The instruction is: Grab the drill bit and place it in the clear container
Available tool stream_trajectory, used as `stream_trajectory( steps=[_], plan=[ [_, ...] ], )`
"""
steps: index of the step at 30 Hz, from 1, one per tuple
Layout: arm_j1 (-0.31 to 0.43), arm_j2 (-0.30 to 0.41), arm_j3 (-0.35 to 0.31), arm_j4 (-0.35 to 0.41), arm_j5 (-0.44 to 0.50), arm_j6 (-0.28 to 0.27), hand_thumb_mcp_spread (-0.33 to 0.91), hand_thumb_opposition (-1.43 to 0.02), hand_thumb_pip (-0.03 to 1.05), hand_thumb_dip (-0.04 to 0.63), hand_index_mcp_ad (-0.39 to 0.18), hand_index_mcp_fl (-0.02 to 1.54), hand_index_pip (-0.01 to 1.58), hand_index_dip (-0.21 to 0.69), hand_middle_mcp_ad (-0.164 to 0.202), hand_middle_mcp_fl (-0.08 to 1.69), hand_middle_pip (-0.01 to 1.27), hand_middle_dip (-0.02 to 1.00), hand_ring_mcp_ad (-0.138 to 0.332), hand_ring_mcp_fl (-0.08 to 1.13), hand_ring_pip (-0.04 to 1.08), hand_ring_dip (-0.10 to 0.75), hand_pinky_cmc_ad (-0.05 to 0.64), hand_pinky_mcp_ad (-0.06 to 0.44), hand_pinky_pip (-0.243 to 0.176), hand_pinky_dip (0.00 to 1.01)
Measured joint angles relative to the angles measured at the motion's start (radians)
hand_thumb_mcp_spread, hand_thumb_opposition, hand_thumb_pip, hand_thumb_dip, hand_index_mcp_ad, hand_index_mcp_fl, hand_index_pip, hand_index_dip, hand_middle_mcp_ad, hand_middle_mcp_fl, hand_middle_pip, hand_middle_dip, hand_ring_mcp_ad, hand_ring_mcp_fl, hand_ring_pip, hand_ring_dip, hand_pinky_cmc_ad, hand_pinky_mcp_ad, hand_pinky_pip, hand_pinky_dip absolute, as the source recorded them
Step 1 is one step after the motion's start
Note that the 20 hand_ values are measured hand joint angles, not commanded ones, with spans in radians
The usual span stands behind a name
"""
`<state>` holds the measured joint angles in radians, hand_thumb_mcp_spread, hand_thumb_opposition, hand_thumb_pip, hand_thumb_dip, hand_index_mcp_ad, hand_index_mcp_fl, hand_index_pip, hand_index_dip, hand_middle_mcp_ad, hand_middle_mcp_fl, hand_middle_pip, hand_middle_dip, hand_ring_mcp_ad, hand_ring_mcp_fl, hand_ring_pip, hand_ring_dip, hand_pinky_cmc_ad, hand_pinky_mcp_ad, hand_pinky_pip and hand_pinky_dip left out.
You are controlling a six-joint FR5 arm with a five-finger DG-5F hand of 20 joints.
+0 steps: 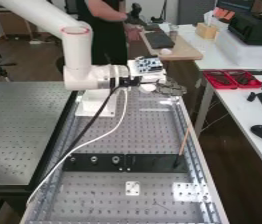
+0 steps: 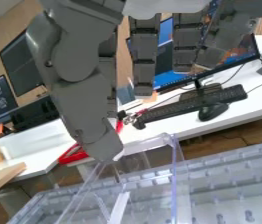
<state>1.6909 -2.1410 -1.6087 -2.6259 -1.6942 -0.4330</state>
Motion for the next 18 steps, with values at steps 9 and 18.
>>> stream_trajectory(
  steps=[9, 18],
  plan=[
    [0.005, -0.035, 0.016, -0.027, 0.018, -0.010, 0.73, -0.92, 0.51, 0.269, -0.138, 0.58, 1.30, 0.281, 0.082, 0.40, 0.13, 0.22, 0.211, 0.14, 0.09, 0.040, 0.311, 0.188, -0.065, 0.19],
    [0.003, -0.038, 0.021, -0.055, 0.010, -0.009, 0.61, -0.93, 0.52, 0.269, -0.136, 0.53, 1.30, 0.269, 0.082, 0.38, 0.13, 0.22, 0.215, 0.14, 0.10, 0.040, 0.314, 0.188, -0.065, 0.19]
  ],
)
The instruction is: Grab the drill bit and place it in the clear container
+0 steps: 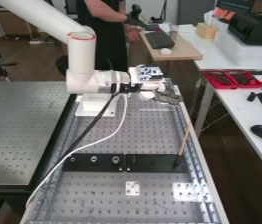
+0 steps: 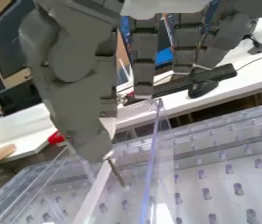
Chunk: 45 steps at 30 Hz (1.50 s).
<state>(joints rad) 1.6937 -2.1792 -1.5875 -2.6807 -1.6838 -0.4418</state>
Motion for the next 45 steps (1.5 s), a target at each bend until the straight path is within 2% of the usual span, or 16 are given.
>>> stream_trajectory(
  steps=[1, 3, 4, 7, 10, 12, 20, 33, 39, 45],
  plan=[
    [-0.001, 0.001, 0.001, -0.002, -0.002, 0.001, 0.58, -0.92, 0.55, 0.269, -0.136, 0.51, 1.30, 0.255, 0.082, 0.36, 0.13, 0.22, 0.215, 0.15, 0.10, 0.040, 0.311, 0.188, -0.066, 0.19],
    [-0.002, 0.003, 0.003, -0.009, -0.007, 0.007, 0.53, -0.88, 0.64, 0.269, -0.136, 0.26, 1.22, 0.237, 0.084, 0.30, 0.12, 0.22, 0.211, 0.13, 0.10, 0.040, 0.309, 0.188, -0.068, 0.19],
    [-0.003, 0.005, 0.003, -0.011, -0.011, 0.013, 0.50, -0.87, 0.65, 0.269, -0.136, 0.19, 1.19, 0.227, 0.084, 0.30, 0.11, 0.22, 0.215, 0.11, 0.10, 0.040, 0.309, 0.188, -0.070, 0.18],
    [-0.005, 0.012, 0.001, -0.008, -0.016, 0.016, 0.44, -0.83, 0.66, 0.269, -0.138, 0.13, 1.12, 0.234, 0.084, 0.27, 0.11, 0.22, 0.211, 0.07, 0.10, 0.040, 0.312, 0.185, -0.070, 0.23],
    [-0.006, 0.020, -0.001, -0.004, -0.017, 0.019, 0.39, -0.82, 0.73, 0.269, -0.119, 0.02, 1.04, 0.234, 0.084, 0.23, 0.11, 0.22, 0.216, 0.05, 0.08, 0.040, 0.316, 0.183, -0.070, 0.25],
    [-0.006, 0.025, -0.004, 0.001, -0.017, 0.019, 0.38, -0.81, 0.73, 0.269, -0.103, 0.02, 1.02, 0.232, 0.084, 0.23, 0.11, 0.22, 0.216, 0.05, 0.09, 0.040, 0.312, 0.183, -0.070, 0.27],
    [-0.015, 0.061, -0.029, 0.017, -0.010, 0.026, 0.35, -0.79, 0.73, 0.269, -0.101, 0.02, 0.98, 0.232, 0.084, 0.20, 0.11, 0.22, 0.230, 0.03, 0.09, 0.040, 0.312, 0.180, -0.077, 0.31],
    [-0.078, 0.219, -0.122, 0.045, 0.014, 0.010, 0.30, -0.77, 0.73, 0.269, -0.072, 0.02, 0.88, 0.232, 0.086, 0.19, 0.11, 0.22, 0.230, 0.02, 0.09, 0.040, 0.298, 0.176, -0.079, 0.34],
    [-0.102, 0.273, -0.150, 0.038, 0.025, -0.007, 0.30, -0.77, 0.70, 0.269, -0.070, 0.02, 0.85, 0.232, 0.086, 0.19, 0.11, 0.22, 0.232, 0.02, 0.08, 0.040, 0.295, 0.176, -0.080, 0.37],
    [-0.134, 0.314, -0.167, -0.007, 0.024, -0.031, 0.31, -0.77, 0.69, 0.269, -0.068, 0.01, 0.84, 0.232, 0.086, 0.20, 0.11, 0.22, 0.232, 0.02, 0.08, 0.040, 0.295, 0.175, -0.080, 0.37]
  ],
)
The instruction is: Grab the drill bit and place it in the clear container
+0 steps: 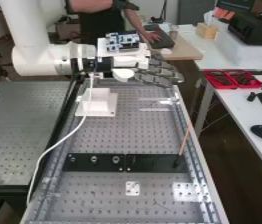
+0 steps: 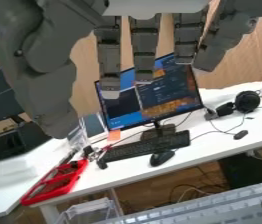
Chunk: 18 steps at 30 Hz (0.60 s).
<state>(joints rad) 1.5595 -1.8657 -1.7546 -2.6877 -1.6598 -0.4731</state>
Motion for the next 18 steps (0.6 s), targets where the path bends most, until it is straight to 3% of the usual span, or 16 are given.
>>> stream_trajectory(
  steps=[7, 18],
  plan=[
    [-0.024, 0.035, -0.008, -0.036, 0.003, -0.046, 0.31, -0.77, 0.70, 0.269, -0.063, 0.01, 0.81, 0.253, 0.082, 0.19, 0.11, 0.22, 0.229, 0.02, 0.09, 0.040, 0.295, 0.175, -0.080, 0.38],
    [-0.038, 0.070, -0.022, -0.059, 0.023, -0.067, 0.31, -0.77, 0.69, 0.269, -0.063, 0.02, 0.79, 0.267, 0.082, 0.20, 0.11, 0.22, 0.229, 0.02, 0.08, 0.040, 0.295, 0.175, -0.087, 0.39]
  ],
)
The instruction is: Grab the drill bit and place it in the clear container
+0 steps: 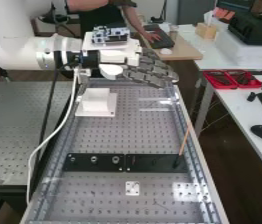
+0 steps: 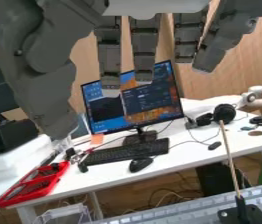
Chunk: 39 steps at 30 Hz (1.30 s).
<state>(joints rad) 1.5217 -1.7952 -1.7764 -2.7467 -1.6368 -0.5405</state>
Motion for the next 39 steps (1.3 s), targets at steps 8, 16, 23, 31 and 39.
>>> stream_trajectory(
  steps=[8, 16, 23, 31, 39],
  plan=[
    [0.000, 0.017, -0.002, -0.001, 0.000, -0.018, 0.31, -0.77, 0.68, 0.269, -0.063, 0.01, 0.77, 0.267, 0.082, 0.19, 0.11, 0.22, 0.229, 0.02, 0.08, 0.040, 0.295, 0.175, -0.091, 0.39],
    [0.000, 0.024, -0.002, -0.008, 0.005, -0.025, 0.31, -0.77, 0.68, 0.269, -0.063, 0.02, 0.77, 0.269, 0.082, 0.20, 0.11, 0.22, 0.227, 0.02, 0.09, 0.040, 0.295, 0.175, -0.093, 0.40],
    [-0.002, 0.030, -0.003, -0.014, 0.005, -0.033, 0.31, -0.77, 0.68, 0.269, -0.063, 0.01, 0.76, 0.269, 0.082, 0.19, 0.11, 0.22, 0.230, 0.02, 0.09, 0.040, 0.295, 0.175, -0.093, 0.40],
    [-0.003, 0.042, -0.004, -0.019, 0.012, -0.047, 0.31, -0.77, 0.66, 0.253, -0.063, 0.01, 0.74, 0.269, 0.082, 0.20, 0.11, 0.22, 0.230, 0.02, 0.09, 0.040, 0.295, 0.175, -0.093, 0.40],
    [-0.006, 0.067, -0.017, -0.015, 0.035, -0.054, 0.30, -0.76, 0.65, 0.236, -0.063, 0.01, 0.71, 0.278, 0.082, 0.20, 0.11, 0.22, 0.230, 0.02, 0.08, 0.040, 0.295, 0.175, -0.093, 0.41]
  ],
)
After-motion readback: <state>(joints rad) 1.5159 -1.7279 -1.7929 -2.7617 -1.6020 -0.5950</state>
